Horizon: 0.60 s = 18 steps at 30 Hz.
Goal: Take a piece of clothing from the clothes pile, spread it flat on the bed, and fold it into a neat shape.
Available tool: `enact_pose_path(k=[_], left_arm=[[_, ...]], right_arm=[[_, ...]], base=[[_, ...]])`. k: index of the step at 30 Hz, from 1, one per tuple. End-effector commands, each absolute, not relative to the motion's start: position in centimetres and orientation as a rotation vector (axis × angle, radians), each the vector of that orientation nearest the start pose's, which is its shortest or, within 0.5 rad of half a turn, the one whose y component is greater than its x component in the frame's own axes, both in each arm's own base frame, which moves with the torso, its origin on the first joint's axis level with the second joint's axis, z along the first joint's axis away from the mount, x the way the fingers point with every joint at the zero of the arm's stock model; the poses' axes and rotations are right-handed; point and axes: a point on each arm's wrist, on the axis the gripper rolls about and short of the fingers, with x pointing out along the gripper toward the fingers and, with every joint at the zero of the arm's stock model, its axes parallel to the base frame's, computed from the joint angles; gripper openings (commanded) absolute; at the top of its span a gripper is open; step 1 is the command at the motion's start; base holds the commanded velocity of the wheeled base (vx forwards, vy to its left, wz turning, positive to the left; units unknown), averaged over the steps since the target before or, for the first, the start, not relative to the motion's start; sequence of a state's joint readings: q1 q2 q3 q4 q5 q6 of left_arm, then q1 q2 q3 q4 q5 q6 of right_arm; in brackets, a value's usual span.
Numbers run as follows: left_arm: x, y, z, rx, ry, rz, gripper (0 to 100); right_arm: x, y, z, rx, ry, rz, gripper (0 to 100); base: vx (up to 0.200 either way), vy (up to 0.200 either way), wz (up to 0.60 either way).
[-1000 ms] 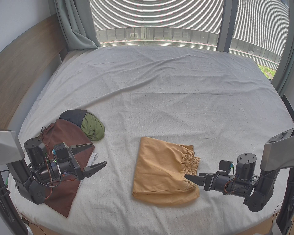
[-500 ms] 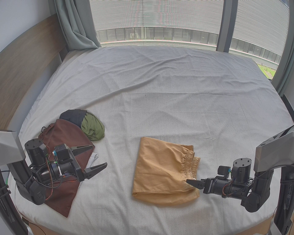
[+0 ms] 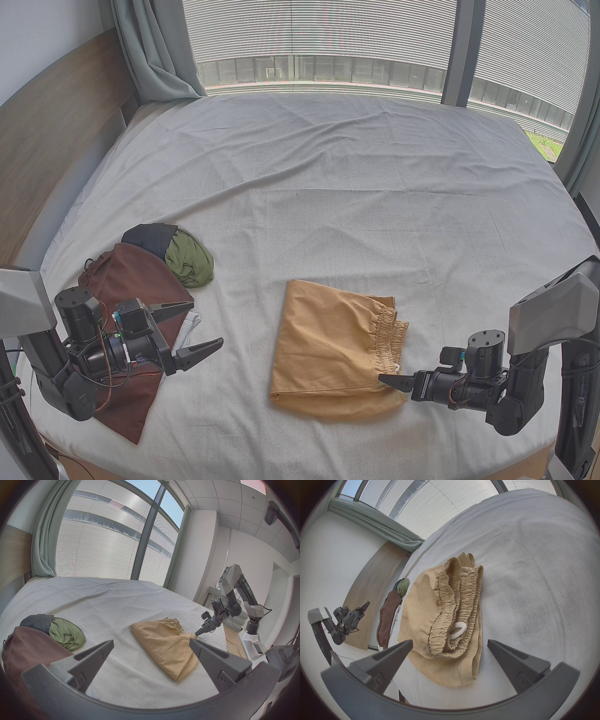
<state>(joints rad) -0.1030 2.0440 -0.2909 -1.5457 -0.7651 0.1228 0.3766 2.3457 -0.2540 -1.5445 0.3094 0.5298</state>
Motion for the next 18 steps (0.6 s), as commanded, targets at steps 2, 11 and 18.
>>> enact_pose_path(k=[2,11,18], left_arm=[[27.0,-4.5,6.1,0.044,0.153,-0.882,100],[26.9,-4.5,6.0,0.041,0.161,-0.884,100],[26.8,-4.5,6.0,0.042,0.159,-0.884,100]], right_arm=[[25.6,11.1,-3.6,0.496,0.747,0.498,100],[26.2,12.0,-4.5,0.560,0.765,0.493,100],[26.8,13.8,-4.1,0.661,0.765,0.515,100]], base=[[0.000,0.000,0.00],[0.000,0.000,0.00],[0.000,0.000,0.00]])
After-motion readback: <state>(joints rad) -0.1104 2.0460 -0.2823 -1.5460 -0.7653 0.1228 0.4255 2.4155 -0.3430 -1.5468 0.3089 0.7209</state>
